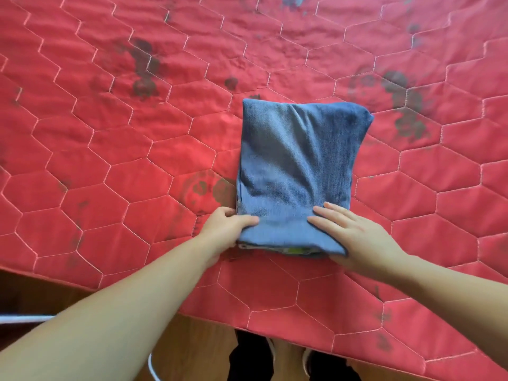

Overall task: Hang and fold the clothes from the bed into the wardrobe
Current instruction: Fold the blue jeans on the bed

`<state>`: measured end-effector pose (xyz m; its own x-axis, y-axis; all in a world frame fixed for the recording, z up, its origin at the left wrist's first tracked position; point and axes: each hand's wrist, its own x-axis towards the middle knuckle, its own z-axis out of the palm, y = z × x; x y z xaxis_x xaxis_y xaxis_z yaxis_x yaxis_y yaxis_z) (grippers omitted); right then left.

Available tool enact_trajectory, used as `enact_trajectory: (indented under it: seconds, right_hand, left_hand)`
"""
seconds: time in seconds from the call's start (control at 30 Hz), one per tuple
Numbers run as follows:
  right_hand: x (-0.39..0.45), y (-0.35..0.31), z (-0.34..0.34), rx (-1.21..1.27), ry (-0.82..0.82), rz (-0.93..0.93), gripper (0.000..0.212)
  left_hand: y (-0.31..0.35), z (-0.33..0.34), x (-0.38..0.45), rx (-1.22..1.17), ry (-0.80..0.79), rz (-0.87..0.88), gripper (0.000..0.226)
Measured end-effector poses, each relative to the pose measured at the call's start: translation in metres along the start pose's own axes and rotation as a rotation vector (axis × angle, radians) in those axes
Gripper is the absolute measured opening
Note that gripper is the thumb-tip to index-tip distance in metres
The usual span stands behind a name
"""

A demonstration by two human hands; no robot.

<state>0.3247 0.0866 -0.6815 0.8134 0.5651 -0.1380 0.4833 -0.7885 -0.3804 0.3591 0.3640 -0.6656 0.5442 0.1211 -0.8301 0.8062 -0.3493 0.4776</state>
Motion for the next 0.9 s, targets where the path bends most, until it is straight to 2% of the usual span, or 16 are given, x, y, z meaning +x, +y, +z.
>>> enact_trajectory:
  seconds: [0.07,0.13,0.2,0.27,0.33,0.47,0.53,0.63,0.7,0.8,0.9]
  right_hand:
    - [0.001,-0.002,-0.015,0.094,0.060,0.085,0.062]
    - [0.000,0.000,-0.025,0.142,0.082,0.090,0.064]
    - [-0.005,0.005,-0.029,0.057,0.034,0.018,0.072]
    - [-0.008,0.007,-0.027,-0.068,-0.068,-0.035,0.089]
    - [-0.010,0.003,-0.019,-0.129,-0.089,-0.022,0.102]
    - [-0.008,-0.015,0.012,-0.043,0.079,0.129,0.110]
    - [-0.004,-0.023,0.024,0.052,0.183,0.204,0.100]
    - [0.007,-0.026,0.017,0.342,0.305,0.311,0.066]
    - [0.015,-0.023,-0.003,0.506,0.332,0.307,0.047]
    - [0.017,-0.015,-0.036,0.601,0.275,0.371,0.028]
    - [0.021,0.001,-0.063,0.859,0.063,0.489,0.010]
  left_hand:
    - [0.014,-0.005,-0.006,-0.197,-0.164,-0.124,0.021]
    - [0.022,-0.010,-0.012,-0.335,-0.292,-0.177,0.021]
    - [0.027,-0.014,-0.014,-0.373,-0.363,-0.174,0.017]
    - [0.031,-0.016,-0.015,-0.411,-0.388,-0.174,0.016]
    - [0.033,-0.015,-0.018,-0.487,-0.386,-0.189,0.020]
    - [0.033,-0.005,-0.020,-0.659,-0.366,-0.191,0.027]
    - [0.032,-0.002,-0.019,-0.707,-0.352,-0.179,0.029]
    - [0.031,-0.001,-0.018,-0.658,-0.344,-0.152,0.034]
    - [0.034,-0.005,-0.018,-0.592,-0.344,-0.145,0.041]
    - [0.039,-0.010,-0.028,-0.321,-0.366,-0.090,0.026]
    - [0.041,-0.012,-0.031,-0.045,-0.304,0.015,0.037]
